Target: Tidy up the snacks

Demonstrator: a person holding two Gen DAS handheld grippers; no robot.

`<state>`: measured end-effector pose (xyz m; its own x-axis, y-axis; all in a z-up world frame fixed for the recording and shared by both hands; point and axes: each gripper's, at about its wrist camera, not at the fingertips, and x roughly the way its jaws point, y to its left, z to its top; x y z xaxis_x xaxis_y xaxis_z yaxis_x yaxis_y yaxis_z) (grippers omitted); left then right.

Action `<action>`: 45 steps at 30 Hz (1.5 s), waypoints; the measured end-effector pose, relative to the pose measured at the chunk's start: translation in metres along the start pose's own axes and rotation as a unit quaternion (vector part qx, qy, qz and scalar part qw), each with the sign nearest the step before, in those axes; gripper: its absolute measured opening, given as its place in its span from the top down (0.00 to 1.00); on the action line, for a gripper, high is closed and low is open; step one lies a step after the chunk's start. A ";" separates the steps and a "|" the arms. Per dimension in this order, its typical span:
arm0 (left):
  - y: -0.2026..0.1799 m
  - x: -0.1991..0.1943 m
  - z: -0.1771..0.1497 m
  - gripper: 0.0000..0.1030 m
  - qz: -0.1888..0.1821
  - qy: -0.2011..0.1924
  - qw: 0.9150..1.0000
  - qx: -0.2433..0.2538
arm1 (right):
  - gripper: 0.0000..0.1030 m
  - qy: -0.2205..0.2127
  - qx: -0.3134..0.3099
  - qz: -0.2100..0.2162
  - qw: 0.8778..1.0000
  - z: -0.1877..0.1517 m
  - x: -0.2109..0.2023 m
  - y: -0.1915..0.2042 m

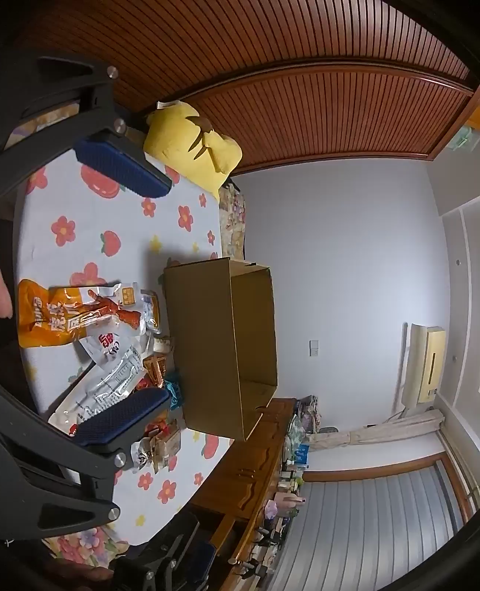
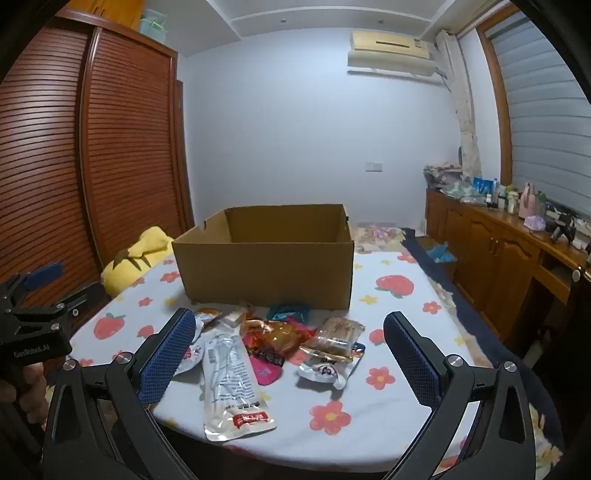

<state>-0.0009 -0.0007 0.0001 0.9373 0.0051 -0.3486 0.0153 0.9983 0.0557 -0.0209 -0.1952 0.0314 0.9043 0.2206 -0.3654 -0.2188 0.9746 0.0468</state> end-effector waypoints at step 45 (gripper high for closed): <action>0.002 -0.008 0.002 0.00 -0.003 0.001 1.000 -0.008 | 0.00 -0.011 0.004 -0.010 1.000 0.000 -0.007 -0.002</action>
<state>-0.0073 0.0013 0.0049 0.9365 -0.0015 -0.3506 0.0163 0.9991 0.0393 -0.0272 -0.1992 0.0337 0.9160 0.2018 -0.3467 -0.1976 0.9791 0.0480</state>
